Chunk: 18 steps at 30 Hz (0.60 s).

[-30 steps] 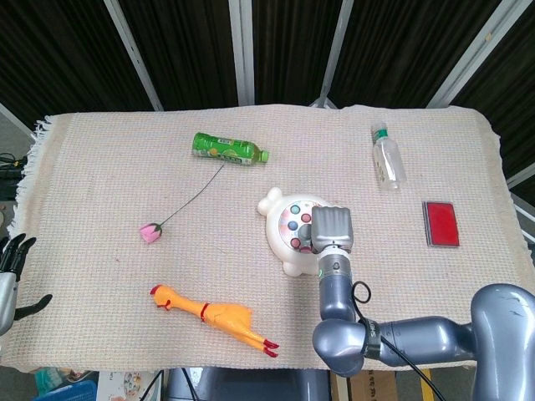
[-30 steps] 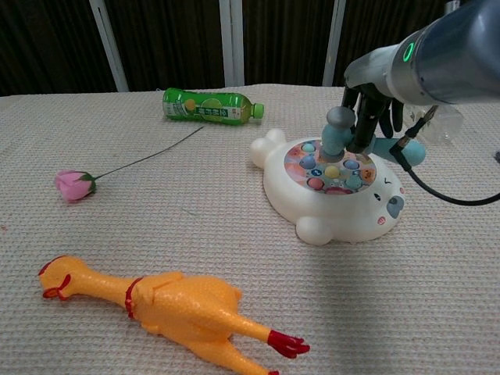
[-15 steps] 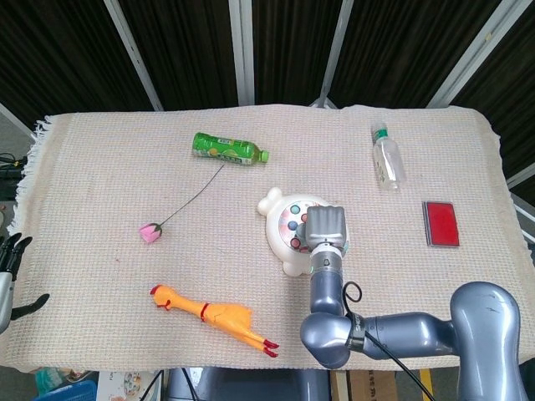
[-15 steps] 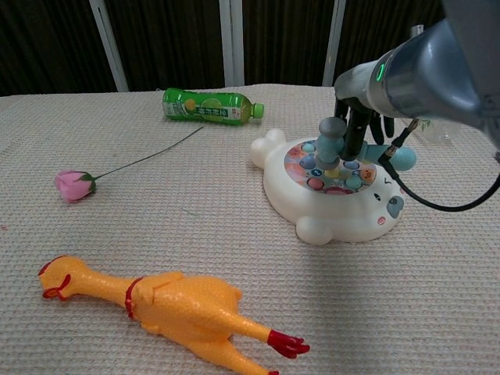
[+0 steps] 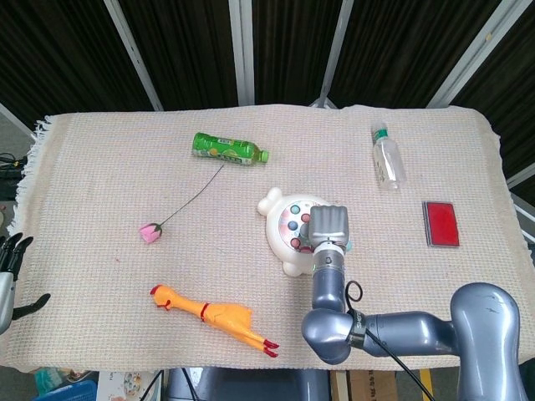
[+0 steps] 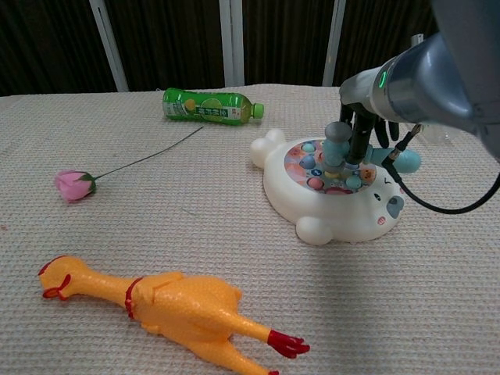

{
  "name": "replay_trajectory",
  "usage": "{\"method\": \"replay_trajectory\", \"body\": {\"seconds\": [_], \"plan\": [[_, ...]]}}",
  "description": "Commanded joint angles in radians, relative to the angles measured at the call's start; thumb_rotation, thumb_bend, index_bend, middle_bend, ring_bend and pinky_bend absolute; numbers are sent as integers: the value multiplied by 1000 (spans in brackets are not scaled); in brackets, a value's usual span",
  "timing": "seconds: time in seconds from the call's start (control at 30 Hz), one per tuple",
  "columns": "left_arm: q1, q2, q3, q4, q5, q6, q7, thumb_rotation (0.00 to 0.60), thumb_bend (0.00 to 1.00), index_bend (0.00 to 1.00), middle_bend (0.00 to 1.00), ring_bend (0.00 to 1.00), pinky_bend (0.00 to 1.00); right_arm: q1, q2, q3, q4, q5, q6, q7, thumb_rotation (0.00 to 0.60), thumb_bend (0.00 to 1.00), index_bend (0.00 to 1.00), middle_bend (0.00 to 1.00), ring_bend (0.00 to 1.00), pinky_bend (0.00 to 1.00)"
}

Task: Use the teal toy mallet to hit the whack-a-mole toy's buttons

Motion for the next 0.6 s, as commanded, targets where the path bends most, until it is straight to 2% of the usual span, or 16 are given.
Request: {"method": "replay_trajectory", "body": {"seconds": [0.03, 0.5, 0.6], "plan": [[0, 0, 1, 0, 1, 0, 0, 600, 4, 130, 35, 0, 0, -2, -4, -5, 10, 2, -2, -4, 600, 611, 925, 712, 622, 402], [1, 0, 2, -1, 5, 3, 2, 600, 3, 130, 35, 0, 0, -6, -8, -1, -1, -24, 0, -1, 600, 612, 926, 712, 622, 402], [2, 0, 2, -1, 4, 4, 1, 600, 3, 130, 35, 0, 0, -8, 1, 15, -21, -34, 10, 8, 600, 612, 927, 712, 622, 402]]}}
